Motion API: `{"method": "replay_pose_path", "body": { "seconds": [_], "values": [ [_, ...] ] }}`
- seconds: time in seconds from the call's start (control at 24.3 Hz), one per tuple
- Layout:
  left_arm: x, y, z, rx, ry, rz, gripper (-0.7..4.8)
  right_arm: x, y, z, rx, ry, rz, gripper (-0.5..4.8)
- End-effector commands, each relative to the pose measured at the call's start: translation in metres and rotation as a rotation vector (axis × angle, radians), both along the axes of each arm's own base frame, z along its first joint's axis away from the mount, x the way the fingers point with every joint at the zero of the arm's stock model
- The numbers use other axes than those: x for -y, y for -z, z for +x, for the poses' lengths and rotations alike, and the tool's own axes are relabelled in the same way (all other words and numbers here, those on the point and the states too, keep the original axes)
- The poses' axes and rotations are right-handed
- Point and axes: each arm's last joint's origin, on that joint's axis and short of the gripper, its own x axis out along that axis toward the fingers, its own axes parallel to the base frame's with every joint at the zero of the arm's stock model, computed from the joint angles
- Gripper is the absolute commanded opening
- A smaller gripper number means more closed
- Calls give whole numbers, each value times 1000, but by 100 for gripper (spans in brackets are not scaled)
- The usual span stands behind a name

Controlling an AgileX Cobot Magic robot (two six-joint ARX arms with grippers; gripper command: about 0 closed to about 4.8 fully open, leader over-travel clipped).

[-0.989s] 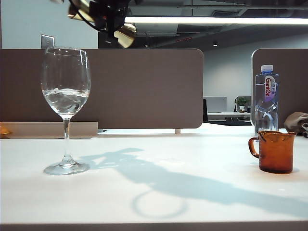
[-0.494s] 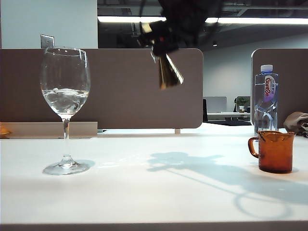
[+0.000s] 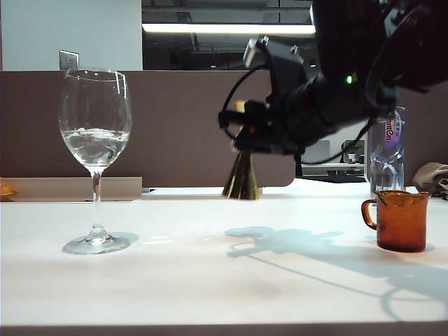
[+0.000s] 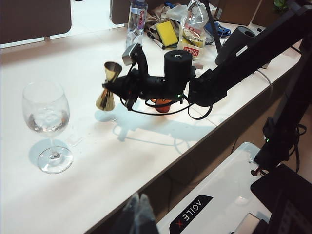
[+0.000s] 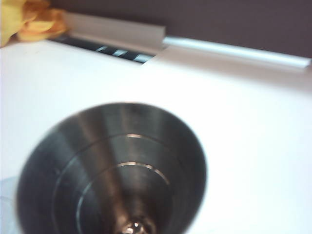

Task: Pick up the small amber measuring cup and pour the water in it into the jigger, then pick up the jigger and pour the water in it into the wine glass.

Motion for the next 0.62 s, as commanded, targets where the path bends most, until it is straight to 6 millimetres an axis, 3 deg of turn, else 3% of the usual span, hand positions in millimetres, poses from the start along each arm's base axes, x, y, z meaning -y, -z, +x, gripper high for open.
{"method": "replay_pose_path", "body": {
  "seconds": [0.04, 0.33, 0.62],
  "values": [
    [0, 0, 0, 3, 4, 1, -2, -3, 2, 3, 10, -23, 59, -5],
    [0, 0, 0, 3, 3, 1, -2, -5, 24, 6, -58, -17, 40, -5],
    [0, 0, 0, 3, 3, 1, -2, -4, 29, 6, -65, 4, -34, -5]
  ]
}}
